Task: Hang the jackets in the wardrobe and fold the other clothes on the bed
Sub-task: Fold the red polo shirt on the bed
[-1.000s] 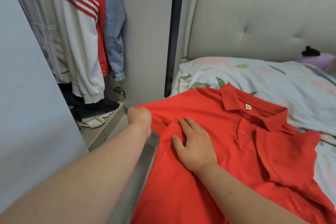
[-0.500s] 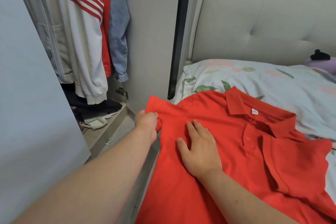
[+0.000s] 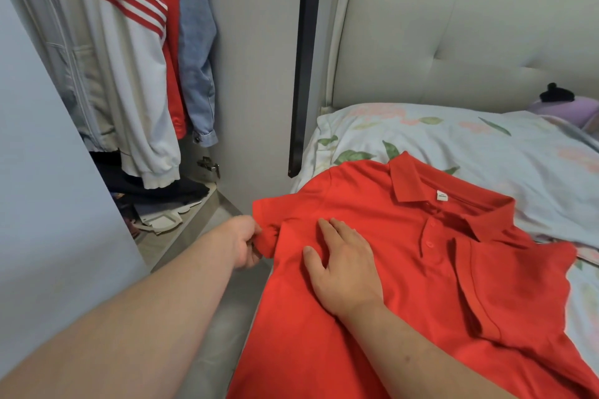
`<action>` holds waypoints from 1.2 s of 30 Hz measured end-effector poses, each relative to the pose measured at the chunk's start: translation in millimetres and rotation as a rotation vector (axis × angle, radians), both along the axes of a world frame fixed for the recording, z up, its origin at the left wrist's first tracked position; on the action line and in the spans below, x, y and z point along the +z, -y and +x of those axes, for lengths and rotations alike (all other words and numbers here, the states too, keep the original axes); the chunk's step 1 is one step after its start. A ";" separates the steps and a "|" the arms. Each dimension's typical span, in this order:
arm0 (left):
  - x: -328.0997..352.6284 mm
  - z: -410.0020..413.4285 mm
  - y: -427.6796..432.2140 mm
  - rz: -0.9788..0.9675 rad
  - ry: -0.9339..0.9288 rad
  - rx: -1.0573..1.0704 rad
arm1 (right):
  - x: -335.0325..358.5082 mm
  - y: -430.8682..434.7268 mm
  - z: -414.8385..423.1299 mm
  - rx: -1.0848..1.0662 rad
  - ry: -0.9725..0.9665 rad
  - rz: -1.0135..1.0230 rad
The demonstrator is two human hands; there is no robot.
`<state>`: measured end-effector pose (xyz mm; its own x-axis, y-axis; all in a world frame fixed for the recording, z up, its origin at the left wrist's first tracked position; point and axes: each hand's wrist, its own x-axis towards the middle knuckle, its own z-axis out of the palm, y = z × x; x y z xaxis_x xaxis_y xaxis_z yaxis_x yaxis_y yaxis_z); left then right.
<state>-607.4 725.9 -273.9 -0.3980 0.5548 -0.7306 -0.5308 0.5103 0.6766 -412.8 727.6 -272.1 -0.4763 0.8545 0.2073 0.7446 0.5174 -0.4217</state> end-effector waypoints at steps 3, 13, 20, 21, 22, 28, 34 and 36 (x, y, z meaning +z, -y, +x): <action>8.7 6.4 0.5 0.065 0.124 -0.050 | 0.7 0.6 0.1 0.003 -0.004 0.002; 47.4 22.8 -11.5 0.422 -0.357 0.133 | 10.3 -7.7 4.6 -0.108 -0.540 -0.280; 97.9 81.0 -12.1 0.409 -1.713 -0.375 | 71.0 -38.1 67.4 -0.237 -1.326 -1.087; 100.5 97.4 -12.8 0.415 -1.797 -0.463 | 72.9 -32.2 81.4 -0.246 -1.293 -1.039; 100.1 114.5 -13.5 0.396 -1.866 -0.563 | 71.9 -24.1 95.0 -0.272 -1.251 -0.970; 69.7 187.6 19.9 0.152 -1.778 -1.280 | 60.0 46.1 167.9 -0.324 -0.935 -0.545; 35.5 171.3 148.7 0.203 -1.681 -1.087 | 52.1 117.0 237.6 -0.500 -0.878 -0.408; 27.6 156.0 193.5 0.102 -1.565 -0.919 | 46.4 134.6 262.6 -0.626 -0.672 -0.357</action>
<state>-451.4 532.3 -246.3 -0.1828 0.9829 0.0221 0.9496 0.1707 0.2628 -150.2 593.0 -225.6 0.2064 0.9772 -0.0500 0.3885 -0.1287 -0.9124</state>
